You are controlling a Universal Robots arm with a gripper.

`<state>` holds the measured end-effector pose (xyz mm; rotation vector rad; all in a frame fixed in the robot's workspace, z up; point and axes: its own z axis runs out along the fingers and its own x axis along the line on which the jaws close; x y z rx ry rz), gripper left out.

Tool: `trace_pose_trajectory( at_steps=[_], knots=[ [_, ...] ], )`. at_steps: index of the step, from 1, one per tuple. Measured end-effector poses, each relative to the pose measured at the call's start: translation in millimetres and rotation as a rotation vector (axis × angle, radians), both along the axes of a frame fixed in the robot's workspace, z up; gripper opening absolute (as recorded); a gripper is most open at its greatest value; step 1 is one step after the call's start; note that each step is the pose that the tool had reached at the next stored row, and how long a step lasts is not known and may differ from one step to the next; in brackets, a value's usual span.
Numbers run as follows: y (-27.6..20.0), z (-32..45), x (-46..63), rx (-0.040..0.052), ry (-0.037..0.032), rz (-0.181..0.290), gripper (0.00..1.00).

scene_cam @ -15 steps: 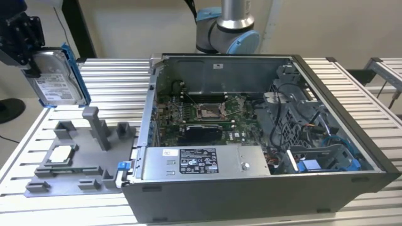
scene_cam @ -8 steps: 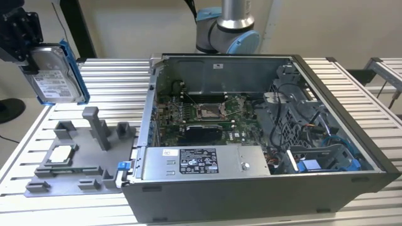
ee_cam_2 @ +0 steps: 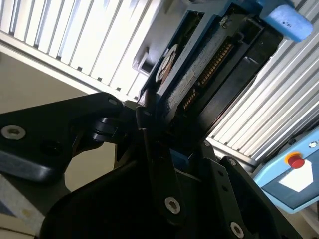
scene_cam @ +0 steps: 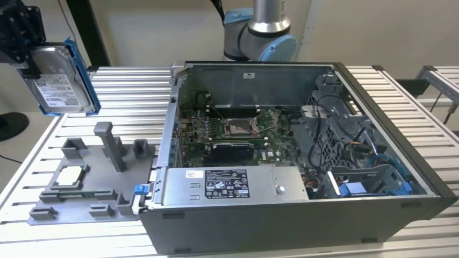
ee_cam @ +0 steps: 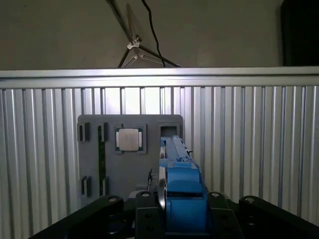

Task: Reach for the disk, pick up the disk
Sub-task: 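Pick up the disk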

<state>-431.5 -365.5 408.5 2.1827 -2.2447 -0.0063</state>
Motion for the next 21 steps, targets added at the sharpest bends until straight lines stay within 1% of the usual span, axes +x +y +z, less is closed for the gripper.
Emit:
trace_pose_trajectory(
  at_steps=[16, 21],
  knots=[
    [0.0, 26.1, 0.0, 0.0, -0.0001, 0.0, 0.0],
    [0.0, 32.6, 0.0, -0.0001, -0.0005, 0.0, 0.0]
  ],
)
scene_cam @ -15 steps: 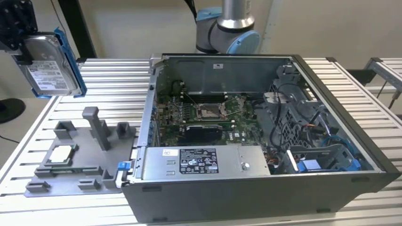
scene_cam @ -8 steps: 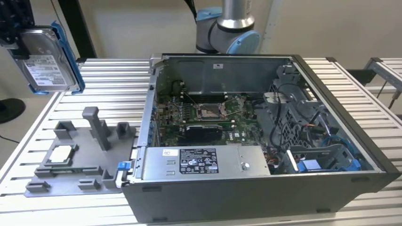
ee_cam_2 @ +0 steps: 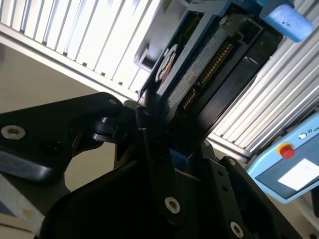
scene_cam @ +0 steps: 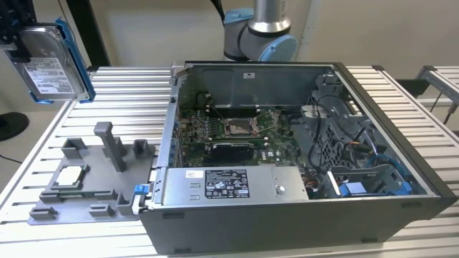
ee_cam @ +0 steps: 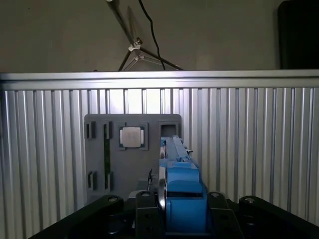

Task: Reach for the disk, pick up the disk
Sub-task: 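Pick up the disk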

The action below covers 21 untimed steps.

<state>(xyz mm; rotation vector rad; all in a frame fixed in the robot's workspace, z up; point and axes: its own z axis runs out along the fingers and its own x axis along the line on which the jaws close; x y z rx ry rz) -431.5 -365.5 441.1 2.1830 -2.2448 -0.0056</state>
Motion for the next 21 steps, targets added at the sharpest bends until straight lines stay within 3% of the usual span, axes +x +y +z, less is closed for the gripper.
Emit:
trace_pose_trajectory(
  at_steps=[12, 21],
  knots=[
    [0.8, 13.7, -0.1, -0.0068, -0.0002, 0.0, 0.0],
    [1.2, 29.2, -0.2, -0.0098, -0.0003, 0.0, 0.0]
  ],
)
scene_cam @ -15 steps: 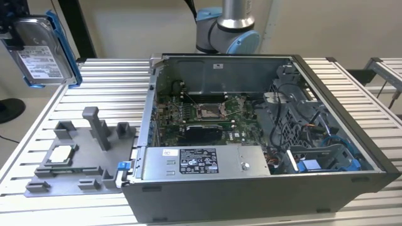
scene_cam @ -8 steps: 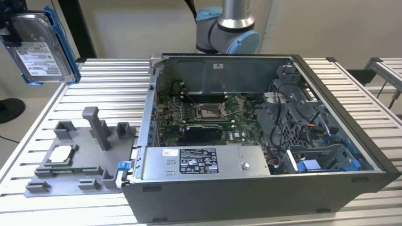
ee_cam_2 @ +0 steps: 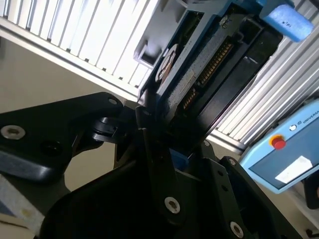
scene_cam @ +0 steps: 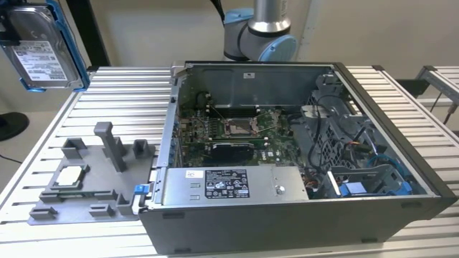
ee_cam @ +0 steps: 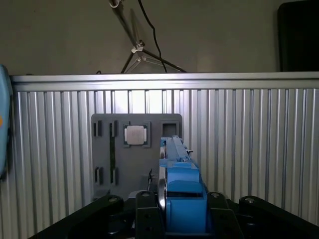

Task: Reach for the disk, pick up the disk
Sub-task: 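Pick up the disk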

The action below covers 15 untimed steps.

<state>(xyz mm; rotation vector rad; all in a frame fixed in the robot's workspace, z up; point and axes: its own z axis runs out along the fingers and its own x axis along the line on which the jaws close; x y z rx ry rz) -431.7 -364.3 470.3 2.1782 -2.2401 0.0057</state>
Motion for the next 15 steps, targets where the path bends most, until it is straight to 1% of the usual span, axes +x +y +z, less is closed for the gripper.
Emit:
trace_pose_trajectory(
  at_steps=[8, 11, 15],
  knots=[
    [0.1, 11.9, 0.0, -0.0008, 0.0001, 0.0, 0.0],
    [0.1, 17.5, 0.0, -0.0009, 0.0002, 0.0, 0.0],
    [0.2, 17.9, 0.0, -0.0012, 0.0001, 0.0, 0.0]
  ],
)
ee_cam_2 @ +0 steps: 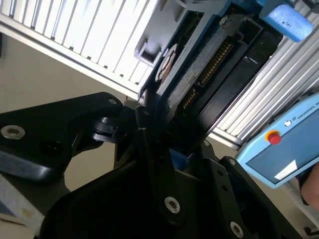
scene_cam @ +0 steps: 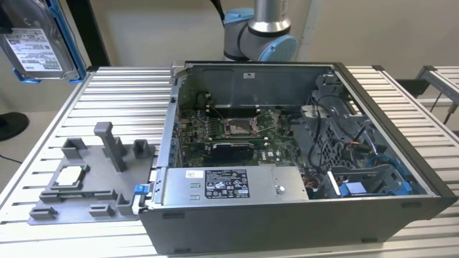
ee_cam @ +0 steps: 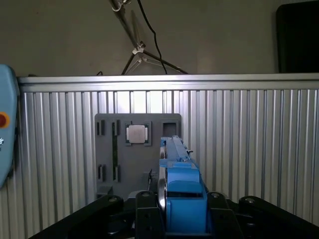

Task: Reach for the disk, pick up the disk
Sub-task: 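Pick up the disk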

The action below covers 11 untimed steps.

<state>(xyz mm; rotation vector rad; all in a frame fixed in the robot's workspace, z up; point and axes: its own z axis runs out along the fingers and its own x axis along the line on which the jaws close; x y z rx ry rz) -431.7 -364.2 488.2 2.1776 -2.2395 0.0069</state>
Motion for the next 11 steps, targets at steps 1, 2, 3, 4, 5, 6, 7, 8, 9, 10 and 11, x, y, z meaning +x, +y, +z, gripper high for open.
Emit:
trace_pose_trajectory(
  at_steps=[1, 2, 3, 4, 5, 6, 7, 8, 9, 10, 11],
  knots=[
    [0.0, 0.0, 0.0, -0.0001, 0.0001, 0.0, 0.0],
    [0.0, 0.1, 0.0, 0.0, 0.0001, 0.0, 0.0],
    [0.0, 0.0, -0.1, 0.0, 0.0, 0.0, 0.0],
    [0.0, 0.0, -0.1, 0.0, 0.0, 0.0, 0.0],
    [0.0, 0.0, -0.1, 0.0, 0.0, 0.0, 0.0],
    [0.0, 0.0, 0.0, 0.0, 0.0, 0.0, 0.0],
    [0.0, 0.0, 1.1, 0.0, 0.0, 0.0, 0.0],
    [0.1, 0.0, 3.2, 0.0, 0.0, 0.0, 0.0],
    [0.1, 0.0, 6.5, -0.0001, 0.0001, 0.0, 0.0],
    [0.0, 0.0, 9.9, 0.0, 0.0, 0.0, 0.0],
    [0.0, 0.0, 13.6, 0.0, 0.0, 0.0, 0.0]
  ],
)
